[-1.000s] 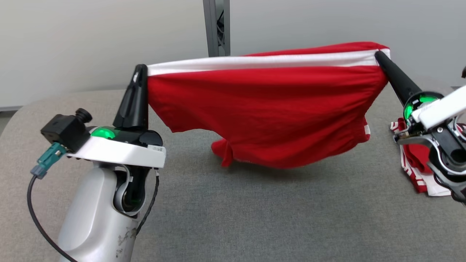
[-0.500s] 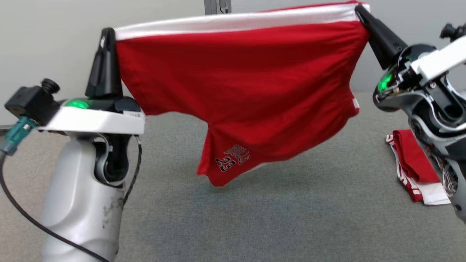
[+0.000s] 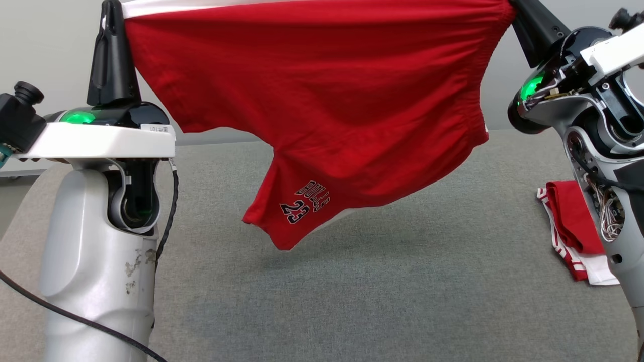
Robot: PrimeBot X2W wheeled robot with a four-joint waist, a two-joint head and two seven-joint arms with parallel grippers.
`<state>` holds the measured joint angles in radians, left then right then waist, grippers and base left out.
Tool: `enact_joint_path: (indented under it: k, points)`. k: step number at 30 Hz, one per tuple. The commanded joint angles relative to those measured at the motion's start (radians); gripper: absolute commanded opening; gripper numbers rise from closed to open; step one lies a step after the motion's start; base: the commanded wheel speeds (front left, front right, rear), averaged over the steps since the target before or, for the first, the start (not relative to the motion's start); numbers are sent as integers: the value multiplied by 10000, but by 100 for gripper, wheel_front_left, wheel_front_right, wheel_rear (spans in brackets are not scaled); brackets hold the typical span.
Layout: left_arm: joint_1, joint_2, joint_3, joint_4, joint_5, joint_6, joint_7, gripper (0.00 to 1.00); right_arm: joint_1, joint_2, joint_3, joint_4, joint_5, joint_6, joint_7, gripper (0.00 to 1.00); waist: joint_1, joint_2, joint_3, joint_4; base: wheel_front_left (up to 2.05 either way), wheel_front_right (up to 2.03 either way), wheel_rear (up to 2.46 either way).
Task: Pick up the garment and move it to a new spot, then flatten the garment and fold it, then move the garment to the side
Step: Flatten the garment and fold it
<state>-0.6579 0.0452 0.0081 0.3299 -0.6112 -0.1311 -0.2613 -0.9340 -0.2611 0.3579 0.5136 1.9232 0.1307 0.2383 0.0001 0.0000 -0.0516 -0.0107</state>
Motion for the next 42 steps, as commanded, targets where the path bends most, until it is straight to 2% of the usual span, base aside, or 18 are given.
enact_joint_path:
  k: [1, 5, 14, 18, 23, 26, 28, 31, 35, 42]
  points:
    - [129, 109, 41, 0, -71, 14, -36, 0, 196, -45, -277, 177, 46, -1, 98, 0, -1, 0, 31, 4, 0, 0, 0]
    - [184, 109, -191, 159, 14, 14, -36, 0, 315, 127, -546, 413, -65, -1, 343, 0, -1, 0, 122, -19, 0, 0, 0]
    - [-146, 99, -460, 1359, 189, 13, -33, 0, 174, 385, -454, 1058, -739, -1, 469, 0, -1, 0, 711, -271, 0, 0, 0]
    - [-1030, 104, -615, 2167, 230, 223, -35, 0, -523, 566, -445, 1340, -1302, 0, 65, 0, -1, 0, 1625, -388, 0, 0, 0]
    - [-2942, 84, -1043, 2787, 251, 546, -32, 0, -1904, 748, -593, 1509, -2101, 0, -557, 0, -1, 0, 3233, -403, 0, 0, 0]
    - [-4289, 104, -1006, 2967, 415, 850, -34, 0, -2946, 952, -874, 1356, -2573, 0, -1296, 0, -1, 0, 4137, -415, 0, 0, 0]
    - [-5078, 95, -912, 2783, 491, 996, -34, 0, -3463, 1061, -1052, 1007, -2876, 0, -1766, 0, -1, 0, 4694, -394, 0, 0, 0]
    - [-6099, 82, -778, 2152, 757, 1271, -32, 0, -4143, 1152, -1263, -217, -3417, 0, -2508, 0, -1, 0, 5573, -306, 0, 0, 0]
    - [-6785, 82, -563, 1155, 1185, 1445, -20, 0, -4566, 1218, -1271, -951, -3913, 2, -3258, 0, -1, 0, 6498, -227, 0, 0, 0]
    - [-6678, 87, -994, 21, 1647, 1621, -20, 0, -4423, 1057, -667, -1050, -4187, 0, -4285, 0, -1, 0, 7706, -61, 0, 0, 0]
